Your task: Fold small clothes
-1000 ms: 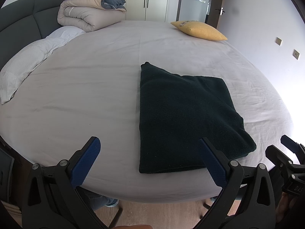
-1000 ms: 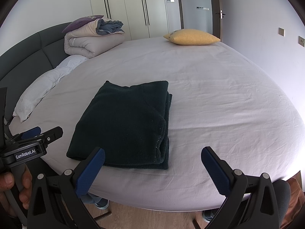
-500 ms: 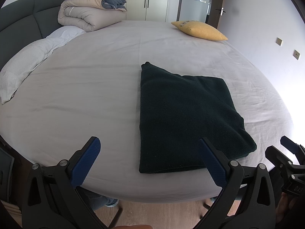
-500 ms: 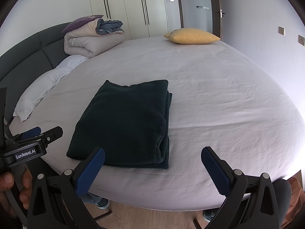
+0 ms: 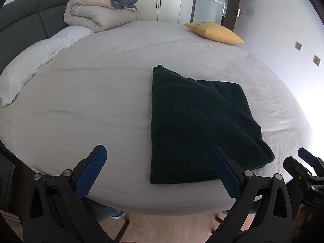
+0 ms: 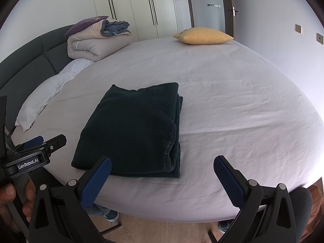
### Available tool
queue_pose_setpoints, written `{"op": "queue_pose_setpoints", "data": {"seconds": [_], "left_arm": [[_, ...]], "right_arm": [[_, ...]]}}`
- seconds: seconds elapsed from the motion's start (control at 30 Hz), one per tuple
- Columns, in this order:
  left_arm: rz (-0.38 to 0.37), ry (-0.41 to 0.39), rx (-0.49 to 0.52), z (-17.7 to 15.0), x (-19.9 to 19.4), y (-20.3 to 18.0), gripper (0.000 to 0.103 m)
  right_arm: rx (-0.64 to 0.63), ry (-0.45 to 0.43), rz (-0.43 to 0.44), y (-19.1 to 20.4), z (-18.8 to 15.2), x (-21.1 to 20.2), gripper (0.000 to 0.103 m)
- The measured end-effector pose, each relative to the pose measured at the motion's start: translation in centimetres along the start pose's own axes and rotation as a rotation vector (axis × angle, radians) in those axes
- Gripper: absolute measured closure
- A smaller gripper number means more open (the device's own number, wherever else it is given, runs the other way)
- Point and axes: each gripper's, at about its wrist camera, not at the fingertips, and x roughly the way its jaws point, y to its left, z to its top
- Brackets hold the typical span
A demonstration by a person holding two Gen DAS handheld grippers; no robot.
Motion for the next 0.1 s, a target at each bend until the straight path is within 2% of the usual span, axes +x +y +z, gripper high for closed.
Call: {"op": "queue_pose_setpoints", "data": {"seconds": [0.1], "left_arm": [[0.004, 0.001, 0.003, -0.13, -0.08, -0.11, 0.0]], "right_arm": [[0.006, 0.003, 0.002, 0.08, -0.21, -0.12, 0.0]]}}
